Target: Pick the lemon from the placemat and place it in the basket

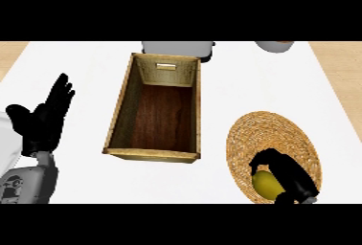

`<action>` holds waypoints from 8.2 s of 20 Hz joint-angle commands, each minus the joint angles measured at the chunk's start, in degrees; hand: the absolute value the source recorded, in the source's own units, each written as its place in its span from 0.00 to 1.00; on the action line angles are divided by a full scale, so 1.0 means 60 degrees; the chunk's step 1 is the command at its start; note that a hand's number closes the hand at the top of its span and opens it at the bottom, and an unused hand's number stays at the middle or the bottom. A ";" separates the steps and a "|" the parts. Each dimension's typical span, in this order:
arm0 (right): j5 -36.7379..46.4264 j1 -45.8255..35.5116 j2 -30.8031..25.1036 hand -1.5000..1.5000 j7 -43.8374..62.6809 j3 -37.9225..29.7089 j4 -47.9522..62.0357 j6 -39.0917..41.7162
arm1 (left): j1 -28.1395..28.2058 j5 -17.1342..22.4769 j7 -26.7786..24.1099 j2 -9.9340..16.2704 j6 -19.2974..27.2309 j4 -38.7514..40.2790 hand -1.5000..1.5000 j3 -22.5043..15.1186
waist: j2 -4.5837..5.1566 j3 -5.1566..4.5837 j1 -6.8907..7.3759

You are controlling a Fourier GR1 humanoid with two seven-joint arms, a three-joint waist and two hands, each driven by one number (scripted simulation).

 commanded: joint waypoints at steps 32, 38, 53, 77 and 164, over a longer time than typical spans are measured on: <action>-0.0532 0.1002 0.1922 1.00 0.5992 1.1059 -0.4500 -0.7996 | 0.0111 -0.0057 0.0023 -0.0009 0.0131 -0.0069 0.50 0.0083 | 0.0090 0.0447 -0.0225; -0.0409 0.0088 0.1916 1.00 0.6606 1.0524 -0.4455 -0.8518 | 0.0094 0.0060 0.0033 0.0145 -0.0082 -0.0083 0.50 0.0140 | 0.0118 0.0436 -0.0211; 0.1105 -0.1992 0.1907 1.00 0.9145 0.9371 -0.3808 -0.8096 | 0.0147 -0.0140 -0.0192 -0.0066 0.0047 0.0037 0.50 -0.0055 | 0.0270 0.0408 0.0029; 0.3354 -0.4738 0.0991 1.00 1.1333 0.8699 -0.1990 -0.5788 | -0.0348 -0.0135 0.0027 -0.0111 -0.0071 0.0018 0.50 -0.0249 | 0.0308 0.0375 0.0419; -0.5808 -1.3641 0.1897 0.00 1.0214 0.4894 0.6679 -0.7666 | 0.0034 0.0396 -0.0248 0.0509 -0.0801 0.0215 0.50 0.0691 | 0.0188 0.0472 0.0054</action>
